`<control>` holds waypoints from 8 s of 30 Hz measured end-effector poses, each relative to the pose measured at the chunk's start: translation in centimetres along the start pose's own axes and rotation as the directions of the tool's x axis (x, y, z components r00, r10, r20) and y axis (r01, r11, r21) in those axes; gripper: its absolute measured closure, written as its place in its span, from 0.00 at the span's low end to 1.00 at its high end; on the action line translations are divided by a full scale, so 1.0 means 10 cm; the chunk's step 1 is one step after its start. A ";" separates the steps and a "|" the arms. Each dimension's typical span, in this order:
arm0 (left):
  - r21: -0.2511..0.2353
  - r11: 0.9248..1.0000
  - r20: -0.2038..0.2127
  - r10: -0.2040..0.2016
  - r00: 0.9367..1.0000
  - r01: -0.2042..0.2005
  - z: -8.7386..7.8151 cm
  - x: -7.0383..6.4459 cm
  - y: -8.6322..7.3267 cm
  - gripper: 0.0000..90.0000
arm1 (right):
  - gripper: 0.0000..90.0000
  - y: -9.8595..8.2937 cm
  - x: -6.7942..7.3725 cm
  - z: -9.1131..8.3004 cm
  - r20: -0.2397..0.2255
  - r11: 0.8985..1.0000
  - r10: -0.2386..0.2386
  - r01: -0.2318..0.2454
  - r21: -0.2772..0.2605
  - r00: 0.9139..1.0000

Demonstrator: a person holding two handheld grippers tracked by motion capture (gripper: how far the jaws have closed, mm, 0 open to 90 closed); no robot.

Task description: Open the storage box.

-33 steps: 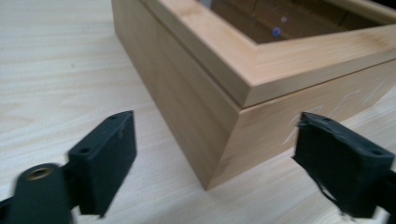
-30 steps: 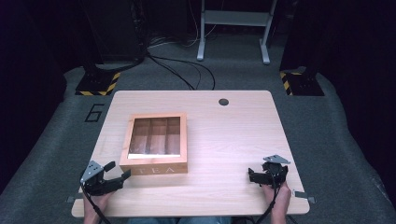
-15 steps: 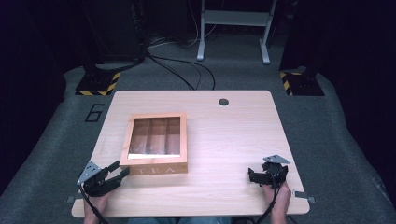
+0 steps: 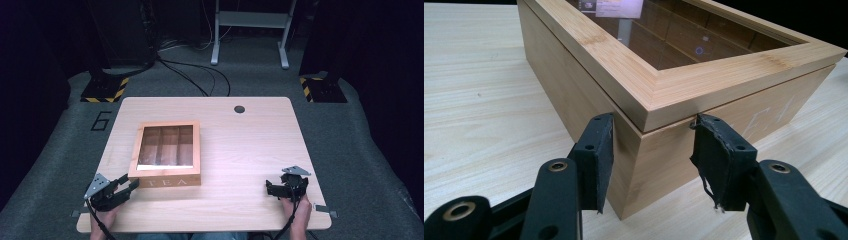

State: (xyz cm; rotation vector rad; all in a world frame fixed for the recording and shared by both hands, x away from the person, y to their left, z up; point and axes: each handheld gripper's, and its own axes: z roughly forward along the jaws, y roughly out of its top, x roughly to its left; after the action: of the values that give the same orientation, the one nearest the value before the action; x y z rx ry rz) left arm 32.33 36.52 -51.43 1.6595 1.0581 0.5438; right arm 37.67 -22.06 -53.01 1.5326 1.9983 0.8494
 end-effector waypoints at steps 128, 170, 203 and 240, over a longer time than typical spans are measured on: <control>-0.168 0.976 -0.226 0.097 0.969 -0.136 0.27 0.08 1.31 0.68 | 0.01 0.00 0.00 0.00 0.002 1.000 0.001 -0.001 -0.001 1.000; -0.103 0.989 -0.182 0.090 0.979 -0.110 0.38 0.28 1.78 0.69 | 0.01 0.00 0.00 0.00 0.002 1.000 0.001 -0.001 -0.001 1.000; -0.106 0.988 -0.183 0.088 0.979 -0.108 0.37 0.27 1.77 0.69 | 0.01 0.00 0.00 0.00 0.002 1.000 0.001 -0.001 -0.001 1.000; -0.110 0.988 -0.180 0.089 0.980 -0.110 0.37 0.28 1.77 0.69 | 0.01 0.00 0.00 0.00 0.002 1.000 0.001 -0.001 -0.001 1.000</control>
State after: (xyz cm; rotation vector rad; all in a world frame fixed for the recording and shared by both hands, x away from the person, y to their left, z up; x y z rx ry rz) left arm 43.26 35.79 -36.79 1.5872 1.0501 0.8157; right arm 37.68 -22.08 -53.02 1.5332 1.9956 0.8491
